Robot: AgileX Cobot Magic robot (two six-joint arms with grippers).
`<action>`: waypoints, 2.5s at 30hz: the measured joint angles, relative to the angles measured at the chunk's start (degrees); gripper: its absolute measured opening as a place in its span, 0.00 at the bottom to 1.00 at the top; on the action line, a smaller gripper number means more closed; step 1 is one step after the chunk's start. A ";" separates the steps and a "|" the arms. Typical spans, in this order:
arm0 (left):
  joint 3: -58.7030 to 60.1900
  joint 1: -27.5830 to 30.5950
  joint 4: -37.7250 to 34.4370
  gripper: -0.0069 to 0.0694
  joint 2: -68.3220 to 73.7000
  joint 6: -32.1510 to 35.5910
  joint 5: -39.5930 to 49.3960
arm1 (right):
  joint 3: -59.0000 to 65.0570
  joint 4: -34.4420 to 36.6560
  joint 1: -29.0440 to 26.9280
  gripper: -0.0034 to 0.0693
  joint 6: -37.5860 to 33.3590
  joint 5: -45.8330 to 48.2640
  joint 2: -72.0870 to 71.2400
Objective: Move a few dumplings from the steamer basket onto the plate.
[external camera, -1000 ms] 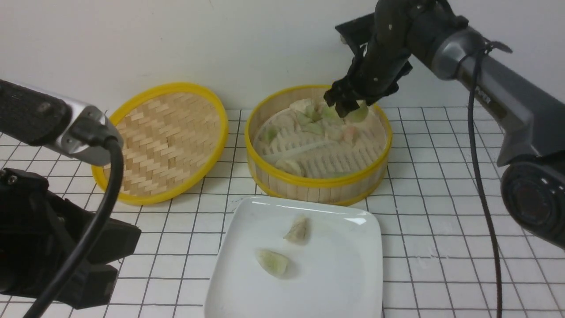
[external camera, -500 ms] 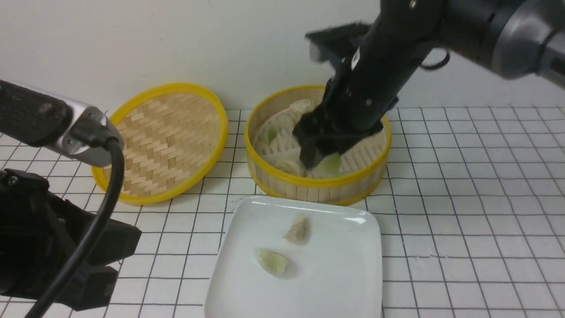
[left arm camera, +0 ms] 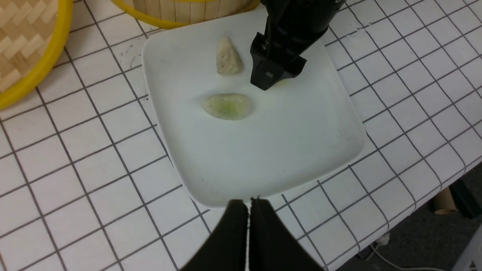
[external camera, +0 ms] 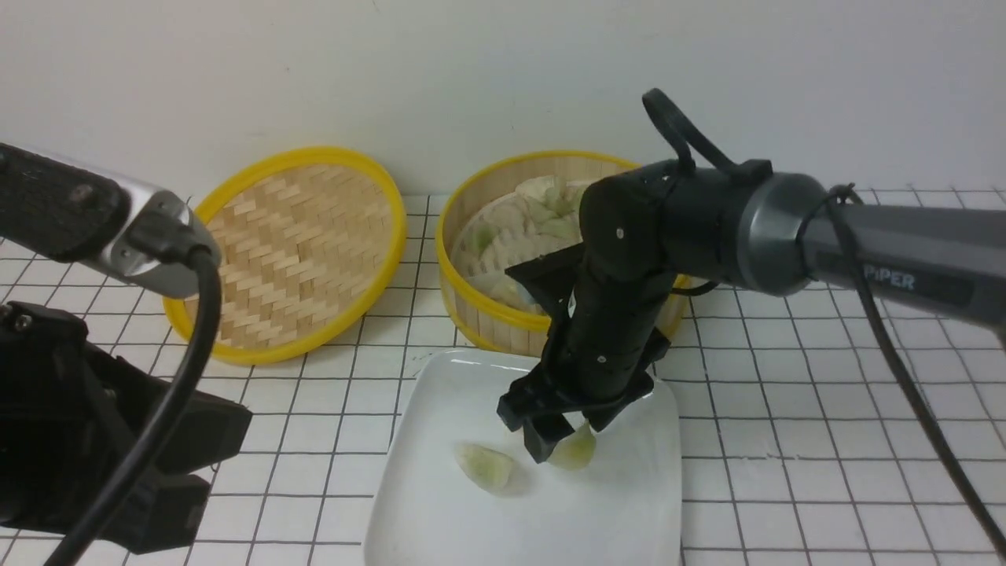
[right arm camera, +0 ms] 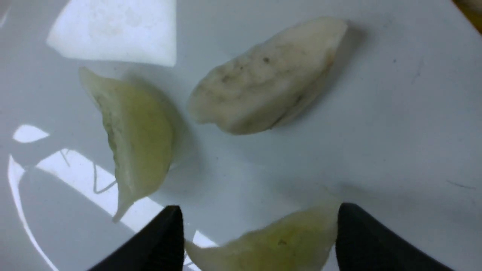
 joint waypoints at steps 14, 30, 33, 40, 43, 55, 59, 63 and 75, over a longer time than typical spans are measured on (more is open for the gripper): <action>0.00 0.00 -0.72 0.08 0.00 0.53 -0.18 | -0.31 -4.20 0.00 0.72 3.44 6.59 -22.03; 0.00 0.00 -1.08 0.08 0.24 1.08 -16.93 | 41.11 -18.52 0.00 0.03 10.61 -22.99 -100.11; 0.00 0.00 -1.14 0.08 1.29 1.08 -18.74 | 47.33 -22.90 0.00 0.03 16.27 -28.70 -112.58; 0.12 -0.01 -2.41 0.08 5.26 1.14 -19.80 | 52.91 -34.86 0.05 0.03 26.73 -33.32 -119.33; 0.12 -0.01 -2.36 0.08 5.61 1.14 -19.87 | 53.17 -35.61 0.05 0.03 27.54 -36.07 -119.33; 0.12 -0.01 1.33 0.08 -5.40 1.50 -19.93 | 53.62 -36.36 0.05 0.03 27.65 -36.66 -119.33; 0.12 -0.01 0.40 0.08 -7.72 1.50 -19.93 | 53.62 -36.36 0.05 0.03 27.65 -36.66 -119.33; 0.12 -0.01 0.39 0.08 -7.82 1.50 -19.93 | 53.62 -36.36 0.05 0.03 27.65 -36.66 -119.33; 0.84 -0.01 5.37 0.08 -8.06 2.13 -19.92 | 53.62 -36.53 0.05 0.03 27.65 -36.66 -119.33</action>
